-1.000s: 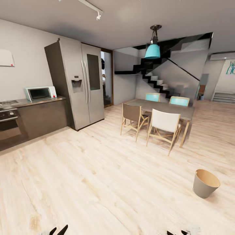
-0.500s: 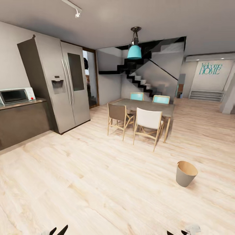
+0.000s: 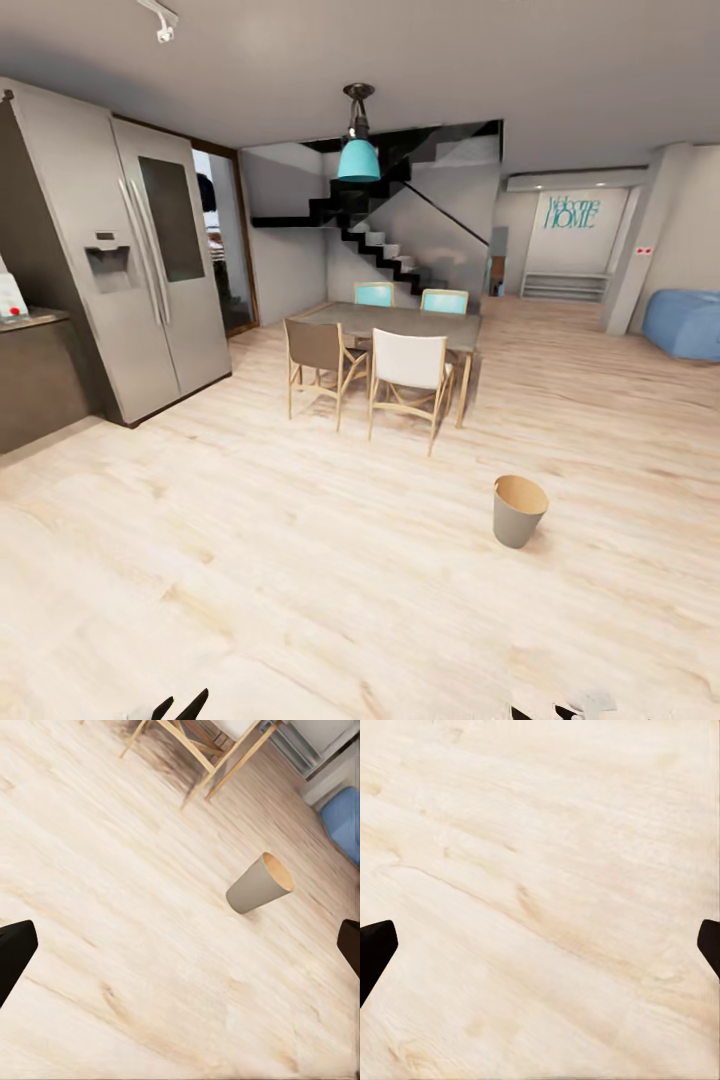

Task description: Put the three can of soda from the living room inside the tash can in the kitchen.

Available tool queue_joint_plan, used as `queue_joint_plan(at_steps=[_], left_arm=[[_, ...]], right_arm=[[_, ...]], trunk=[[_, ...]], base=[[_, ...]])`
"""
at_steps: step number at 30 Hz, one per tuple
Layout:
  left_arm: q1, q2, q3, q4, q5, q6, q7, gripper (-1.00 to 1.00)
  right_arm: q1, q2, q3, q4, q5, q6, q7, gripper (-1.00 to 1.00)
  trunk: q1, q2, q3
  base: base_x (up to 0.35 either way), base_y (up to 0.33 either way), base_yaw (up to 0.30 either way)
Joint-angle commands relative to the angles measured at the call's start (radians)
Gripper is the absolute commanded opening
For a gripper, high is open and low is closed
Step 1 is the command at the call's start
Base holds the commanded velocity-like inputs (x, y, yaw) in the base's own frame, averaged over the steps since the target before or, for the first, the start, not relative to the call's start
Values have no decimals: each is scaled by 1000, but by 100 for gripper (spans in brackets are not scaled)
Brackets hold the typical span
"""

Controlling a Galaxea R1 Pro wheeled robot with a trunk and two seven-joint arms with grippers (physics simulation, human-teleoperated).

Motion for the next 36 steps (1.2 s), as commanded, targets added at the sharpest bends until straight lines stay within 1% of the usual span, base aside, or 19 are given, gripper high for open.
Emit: queue_joint_plan(at_steps=[1,7,10,36], left_arm=[[0,0,0,0,0,0,0,100],[0,0,0,0,0,0,1,100],[0,0,0,0,0,0,1,100],[0,0,-2,0,0,2,3,100]], right_arm=[[0,0,0,0,0,0,0,100],[0,0,0,0,0,0,0,100],[0,0,0,0,0,0,0,100],[0,0,0,0,0,0,-2,100]], trunk=[[0,0,0],[0,0,0],[0,0,0],[0,0,0]], base=[[0,0,-300],[14,0,-283],[200,-52,-105],[321,-134,-8]])
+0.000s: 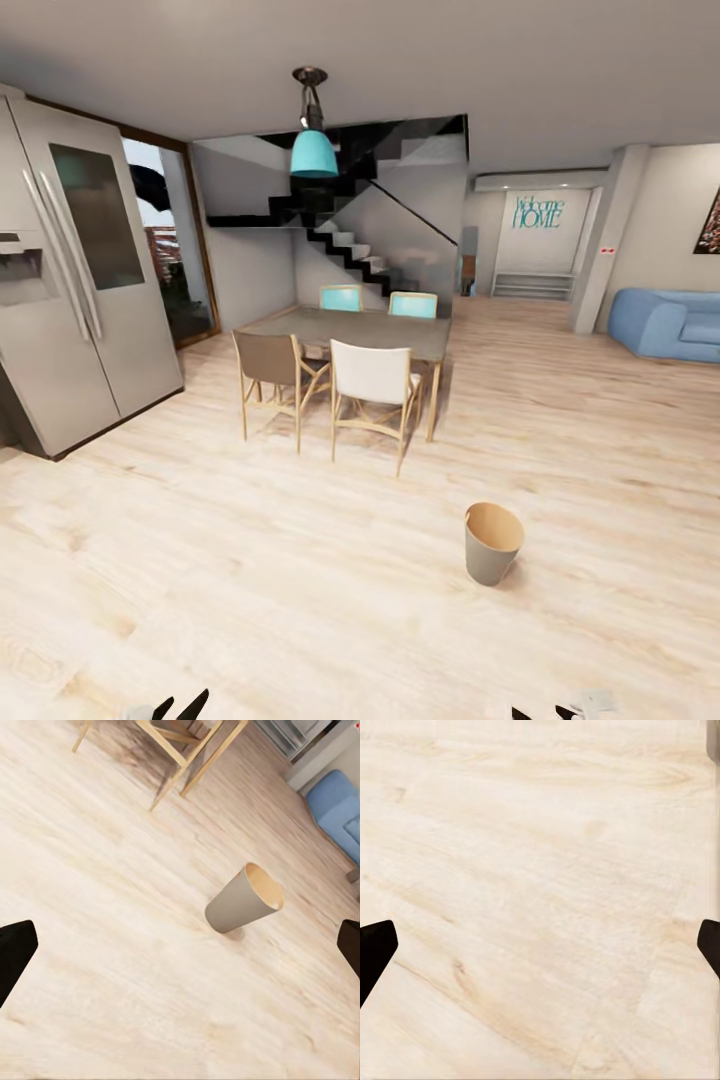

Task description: Put the three can of soda from the living room inside the tash can in the kitchen.

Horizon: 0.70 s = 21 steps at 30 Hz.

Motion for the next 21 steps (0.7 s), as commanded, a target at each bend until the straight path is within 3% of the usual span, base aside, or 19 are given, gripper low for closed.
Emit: queue_joint_plan(at_steps=[1,14,21], left_arm=[[0,0,0,0,0,0,0,100],[0,0,0,0,0,0,0,100],[0,0,0,0,0,0,0,100]], right_arm=[[0,0,0,0,0,0,0,100],[0,0,0,0,0,-1,0,100],[0,0,0,0,1,-2,-1,100]], trunk=[[0,0,0],[0,0,0],[0,0,0]], base=[[330,-141,0],[330,-140,0],[340,-44,0]])
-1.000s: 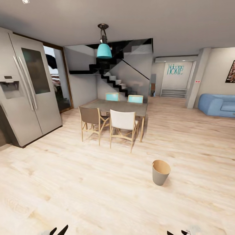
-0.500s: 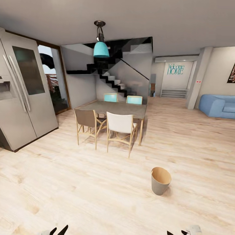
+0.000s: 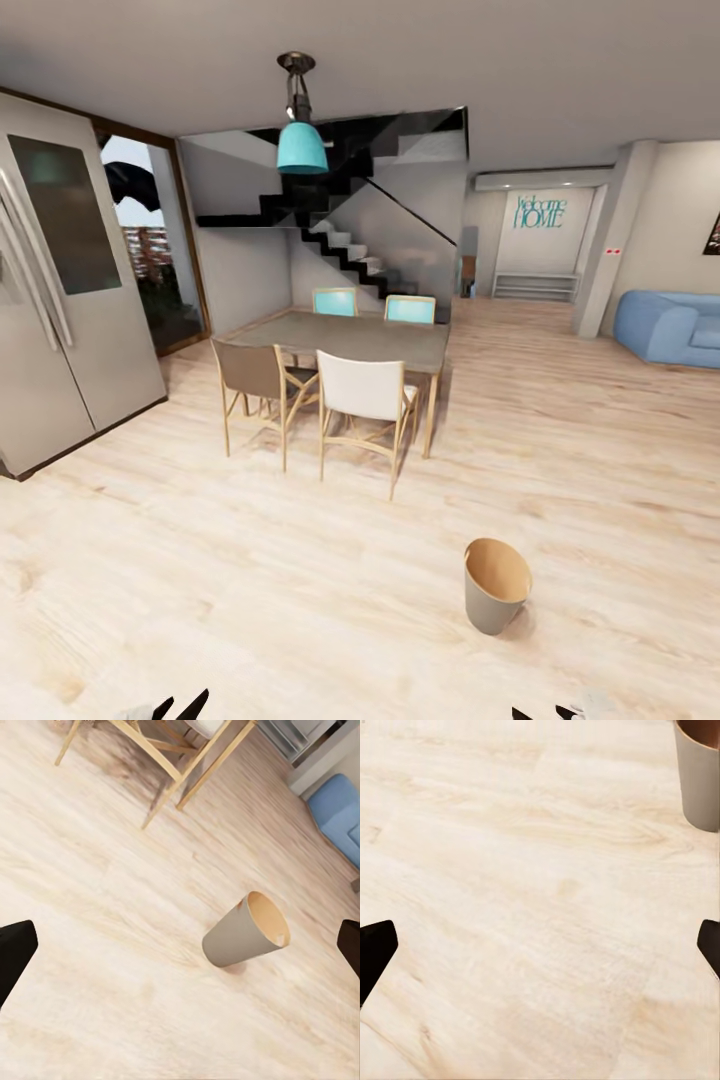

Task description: Put the three can of soda from the living room inside the tash can in the kitchen.

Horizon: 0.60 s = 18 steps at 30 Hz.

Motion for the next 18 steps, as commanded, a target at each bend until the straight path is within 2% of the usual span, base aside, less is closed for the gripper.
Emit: queue_joint_plan(at_steps=[1,18], left_arm=[[0,0,0,0,0,0,0,100],[0,0,-1,0,0,0,0,100]], right_arm=[[0,0,0,0,0,0,0,100],[0,0,0,2,0,-2,0,100]], trunk=[[0,0,0],[0,0,0]], base=[[342,-13,0],[342,-10,0]])
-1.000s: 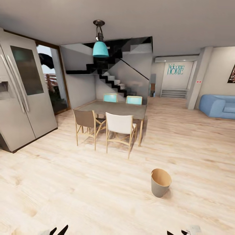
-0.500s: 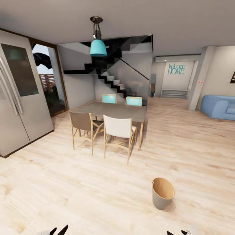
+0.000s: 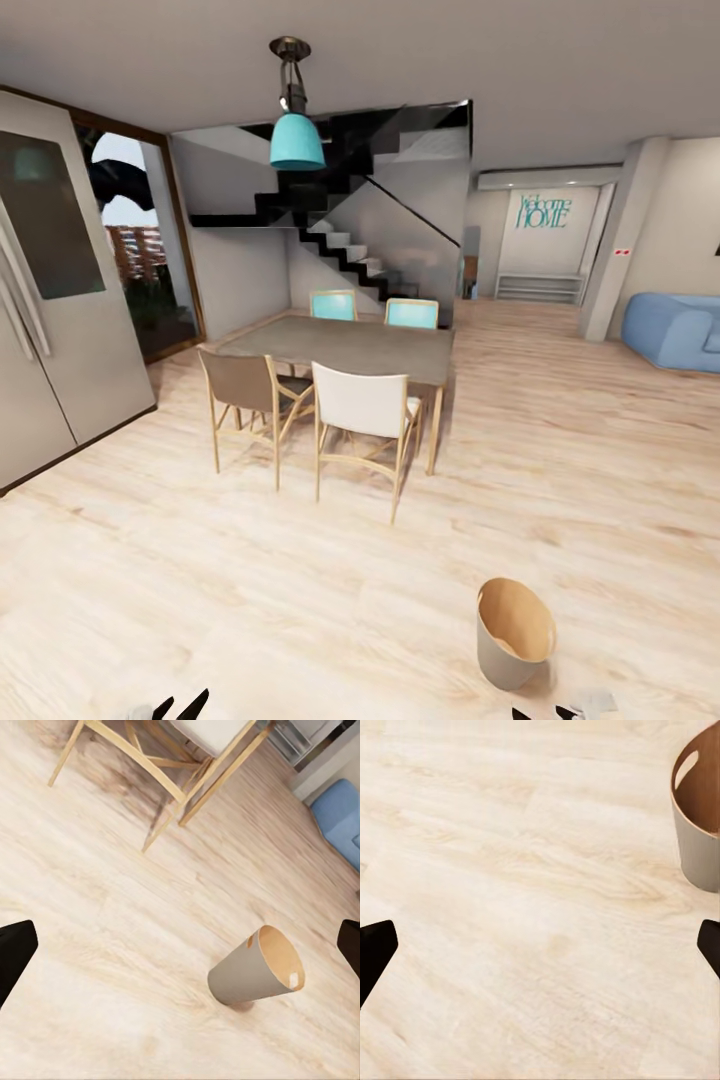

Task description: Put the three can of soda from the living room inside the tash can in the kitchen.

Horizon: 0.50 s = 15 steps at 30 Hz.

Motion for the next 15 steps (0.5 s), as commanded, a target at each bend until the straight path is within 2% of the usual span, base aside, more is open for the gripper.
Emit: queue_joint_plan(at_steps=[1,15], left_arm=[[0,0,0,0,0,0,0,100],[0,0,-1,0,0,0,0,100]], right_arm=[[0,0,0,0,0,0,0,100],[0,0,0,0,0,0,0,100]], trunk=[[0,0,0],[0,0,0]], base=[[325,-122,0],[309,-185,0]])
